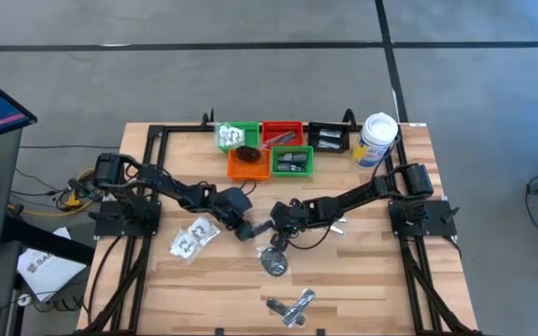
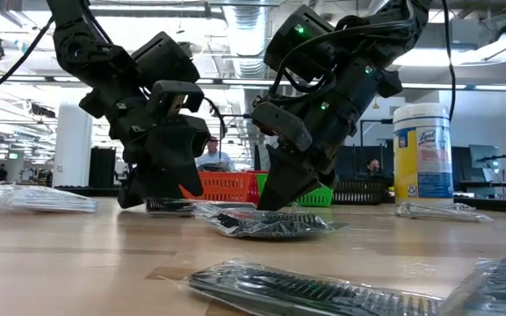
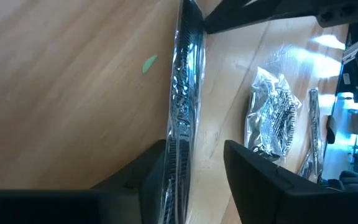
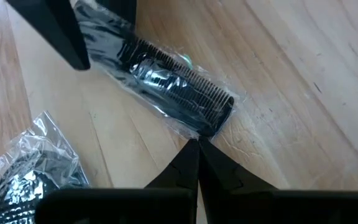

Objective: Pick & Place Travel size toiletries
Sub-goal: Put the black comb into the red bin

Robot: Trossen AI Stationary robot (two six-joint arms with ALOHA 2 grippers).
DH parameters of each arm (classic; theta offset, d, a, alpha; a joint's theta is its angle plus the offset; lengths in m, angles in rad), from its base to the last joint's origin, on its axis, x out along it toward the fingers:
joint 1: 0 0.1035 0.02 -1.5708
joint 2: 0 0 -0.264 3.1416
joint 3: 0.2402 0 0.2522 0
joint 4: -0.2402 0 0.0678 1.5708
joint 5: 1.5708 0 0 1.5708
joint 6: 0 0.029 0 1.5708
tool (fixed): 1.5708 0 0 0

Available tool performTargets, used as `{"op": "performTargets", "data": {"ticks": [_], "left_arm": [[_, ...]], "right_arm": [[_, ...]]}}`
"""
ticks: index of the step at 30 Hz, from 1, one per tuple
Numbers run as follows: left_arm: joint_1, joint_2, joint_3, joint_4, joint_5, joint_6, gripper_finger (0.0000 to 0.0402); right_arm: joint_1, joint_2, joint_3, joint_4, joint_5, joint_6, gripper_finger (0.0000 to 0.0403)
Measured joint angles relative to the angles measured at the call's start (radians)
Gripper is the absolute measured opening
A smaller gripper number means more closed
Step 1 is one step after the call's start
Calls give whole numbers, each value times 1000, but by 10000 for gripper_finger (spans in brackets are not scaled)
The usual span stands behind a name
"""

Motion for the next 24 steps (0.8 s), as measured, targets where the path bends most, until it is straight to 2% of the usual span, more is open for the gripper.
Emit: {"op": "performTargets", "data": {"ticks": [6,12,18,24], "left_arm": [[-10,-2,-1,-8,-32,-3,112],[-13,-2,-2,-20,-23,-2,16],[-19,-3,-2,-19,-24,-4,5],[-38,-37,-8,-33,-33,-3,3]], "right_arm": [[0,0,-2,10,-3,1,0],[-2,3,-6,104,-76,17,0],[2,-59,-13,67,-208,-21,24],[-3,-231,-8,-18,-204,-64,85]]}}
